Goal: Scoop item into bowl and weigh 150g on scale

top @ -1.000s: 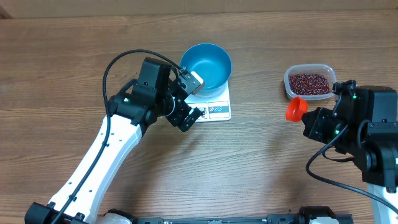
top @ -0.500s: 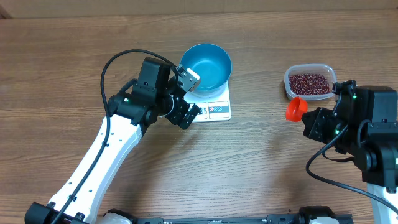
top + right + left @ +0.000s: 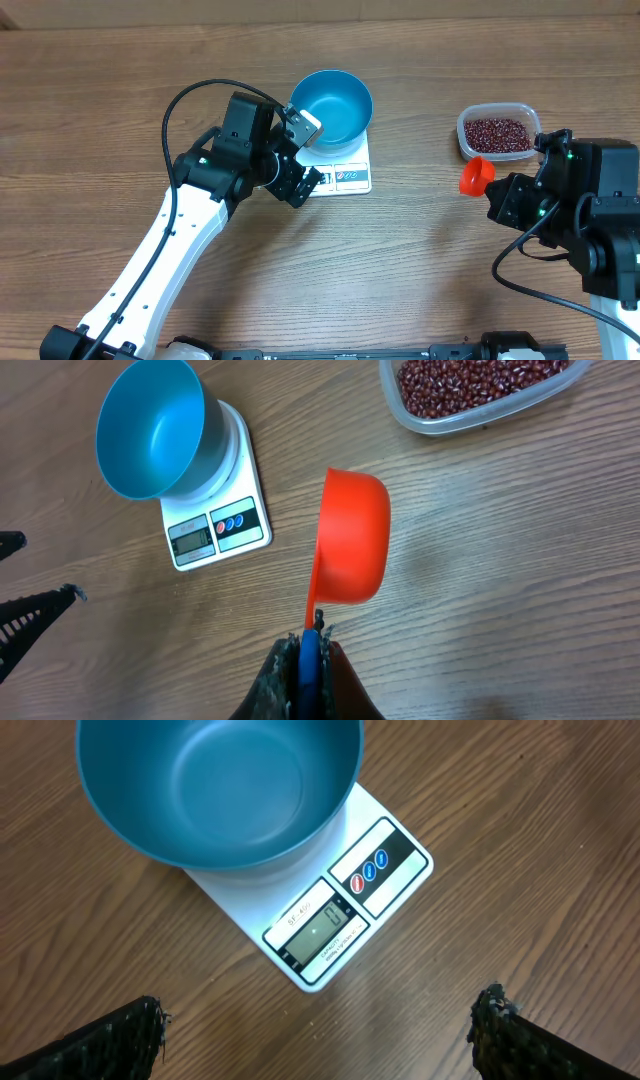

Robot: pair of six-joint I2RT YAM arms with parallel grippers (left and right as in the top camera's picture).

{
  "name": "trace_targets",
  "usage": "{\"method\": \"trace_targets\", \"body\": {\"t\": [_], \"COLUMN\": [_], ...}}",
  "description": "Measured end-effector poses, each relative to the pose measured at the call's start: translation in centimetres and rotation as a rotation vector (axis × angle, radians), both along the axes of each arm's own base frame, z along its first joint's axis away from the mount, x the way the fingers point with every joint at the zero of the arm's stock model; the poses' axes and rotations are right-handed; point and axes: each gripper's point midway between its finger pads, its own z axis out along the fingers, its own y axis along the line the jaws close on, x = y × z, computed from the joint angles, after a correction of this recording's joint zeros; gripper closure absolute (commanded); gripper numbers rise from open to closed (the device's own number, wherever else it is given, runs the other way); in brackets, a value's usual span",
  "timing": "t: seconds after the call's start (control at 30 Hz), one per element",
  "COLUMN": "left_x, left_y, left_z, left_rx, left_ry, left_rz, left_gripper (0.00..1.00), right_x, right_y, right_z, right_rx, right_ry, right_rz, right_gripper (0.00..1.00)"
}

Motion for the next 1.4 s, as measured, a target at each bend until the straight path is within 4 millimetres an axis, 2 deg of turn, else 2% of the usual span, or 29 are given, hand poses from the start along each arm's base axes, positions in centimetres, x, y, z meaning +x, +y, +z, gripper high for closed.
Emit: {"method": "trace_targets", "body": {"t": [1.4], "left_x": [0.37], "left_y": [-0.09], "left_z": [0.25], "left_rx": [-0.004], "left_ry": [-0.019], "left_rz": [0.001], "left_gripper": [0.01], "right_x": [0.14], "right_y": [-0.1], "right_z": [0.07], "right_rx": [-0.005], "right_ry": [-0.007], "right_rz": [-0.003], "right_gripper": [0.96]}}
